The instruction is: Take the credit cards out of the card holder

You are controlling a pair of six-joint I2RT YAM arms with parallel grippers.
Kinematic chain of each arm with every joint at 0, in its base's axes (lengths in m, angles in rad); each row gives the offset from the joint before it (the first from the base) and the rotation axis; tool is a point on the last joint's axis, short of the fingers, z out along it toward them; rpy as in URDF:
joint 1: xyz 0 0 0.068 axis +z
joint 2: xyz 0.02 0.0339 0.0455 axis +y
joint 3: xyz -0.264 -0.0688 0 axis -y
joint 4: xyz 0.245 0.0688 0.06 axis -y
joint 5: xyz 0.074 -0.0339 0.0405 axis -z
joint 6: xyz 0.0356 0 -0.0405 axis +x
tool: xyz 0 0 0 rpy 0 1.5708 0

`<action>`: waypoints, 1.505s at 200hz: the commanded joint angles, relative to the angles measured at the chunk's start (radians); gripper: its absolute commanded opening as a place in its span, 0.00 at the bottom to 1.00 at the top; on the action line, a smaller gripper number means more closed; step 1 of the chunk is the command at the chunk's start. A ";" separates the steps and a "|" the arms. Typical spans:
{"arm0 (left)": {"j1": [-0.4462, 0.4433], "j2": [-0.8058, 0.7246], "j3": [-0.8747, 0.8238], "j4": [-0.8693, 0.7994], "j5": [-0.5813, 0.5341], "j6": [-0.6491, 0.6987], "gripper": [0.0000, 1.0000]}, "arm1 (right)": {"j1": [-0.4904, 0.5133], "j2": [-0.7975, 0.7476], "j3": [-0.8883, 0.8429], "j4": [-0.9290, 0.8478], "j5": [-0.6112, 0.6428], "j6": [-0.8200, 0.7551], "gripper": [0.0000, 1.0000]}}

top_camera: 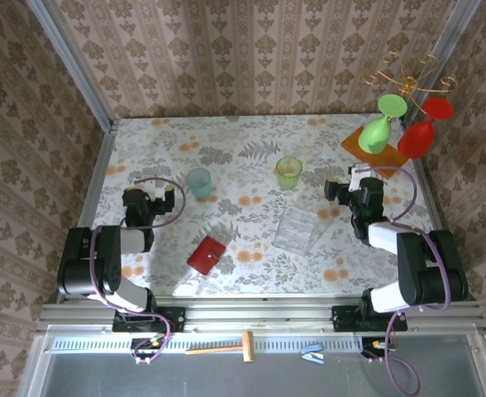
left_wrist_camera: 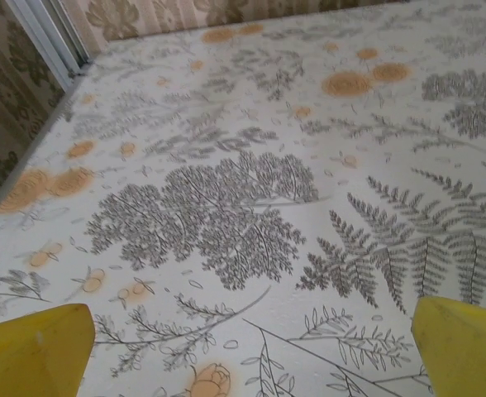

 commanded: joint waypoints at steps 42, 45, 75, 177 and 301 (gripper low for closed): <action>-0.105 -0.250 0.132 -0.389 -0.180 -0.063 1.00 | 0.028 -0.122 0.199 -0.514 -0.001 0.086 1.00; -0.112 -0.258 0.141 -0.414 -0.177 -0.075 1.00 | 0.031 -0.125 0.205 -0.528 -0.003 0.091 1.00; -0.187 -0.313 0.281 -0.767 -0.176 -0.232 1.00 | 0.077 -0.173 0.265 -0.714 -0.020 0.174 0.96; -0.267 -0.482 0.495 -1.366 0.044 -0.322 1.00 | 0.218 -0.268 0.282 -1.087 -0.028 0.417 0.76; -0.261 -0.449 0.507 -1.408 0.085 -0.203 1.00 | 0.288 -0.252 0.303 -1.158 0.033 0.580 0.62</action>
